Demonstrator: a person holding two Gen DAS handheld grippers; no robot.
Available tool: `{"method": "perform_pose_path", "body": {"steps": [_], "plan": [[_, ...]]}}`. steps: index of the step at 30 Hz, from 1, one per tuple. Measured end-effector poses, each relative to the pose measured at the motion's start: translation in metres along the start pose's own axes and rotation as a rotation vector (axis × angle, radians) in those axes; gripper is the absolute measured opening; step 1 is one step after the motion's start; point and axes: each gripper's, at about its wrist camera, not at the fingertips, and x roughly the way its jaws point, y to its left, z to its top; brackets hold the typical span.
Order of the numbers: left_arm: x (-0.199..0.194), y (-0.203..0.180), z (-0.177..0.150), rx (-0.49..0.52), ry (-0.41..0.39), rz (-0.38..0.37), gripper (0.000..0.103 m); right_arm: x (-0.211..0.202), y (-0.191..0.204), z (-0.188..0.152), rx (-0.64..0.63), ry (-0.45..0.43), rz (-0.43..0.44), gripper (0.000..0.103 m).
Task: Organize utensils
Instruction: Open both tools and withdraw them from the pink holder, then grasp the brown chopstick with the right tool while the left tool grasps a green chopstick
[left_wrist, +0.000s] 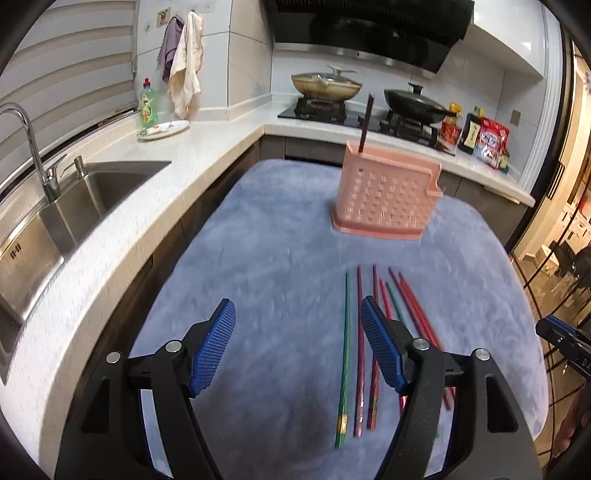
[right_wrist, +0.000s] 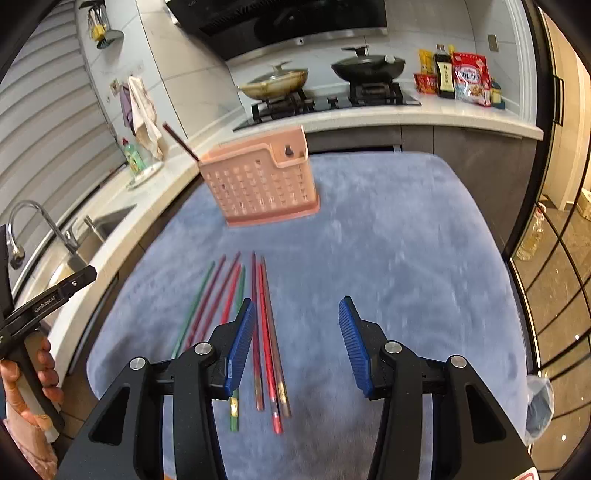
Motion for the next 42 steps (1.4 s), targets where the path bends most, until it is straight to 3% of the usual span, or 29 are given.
{"method": "perform_pose_path", "body": {"steps": [8, 15, 20, 28, 42], "plan": [[0.003, -0.009, -0.049, 0.017, 0.048, -0.002, 0.067, 0.022, 0.004, -0.052, -0.011, 0.084, -0.002, 0.046], [0.005, -0.015, -0.075, 0.039, 0.071, -0.002, 0.067, 0.042, 0.014, -0.074, -0.049, 0.120, 0.000, 0.046], [0.009, -0.016, -0.087, 0.037, 0.093, -0.006, 0.067, 0.053, 0.017, -0.080, -0.063, 0.134, -0.009, 0.043], [0.017, -0.014, -0.099, 0.017, 0.125, -0.003, 0.067, 0.065, 0.015, -0.081, -0.074, 0.155, -0.022, 0.025], [0.025, -0.013, -0.106, 0.007, 0.156, -0.013, 0.067, 0.076, 0.011, -0.081, -0.083, 0.166, -0.033, 0.021]]}}
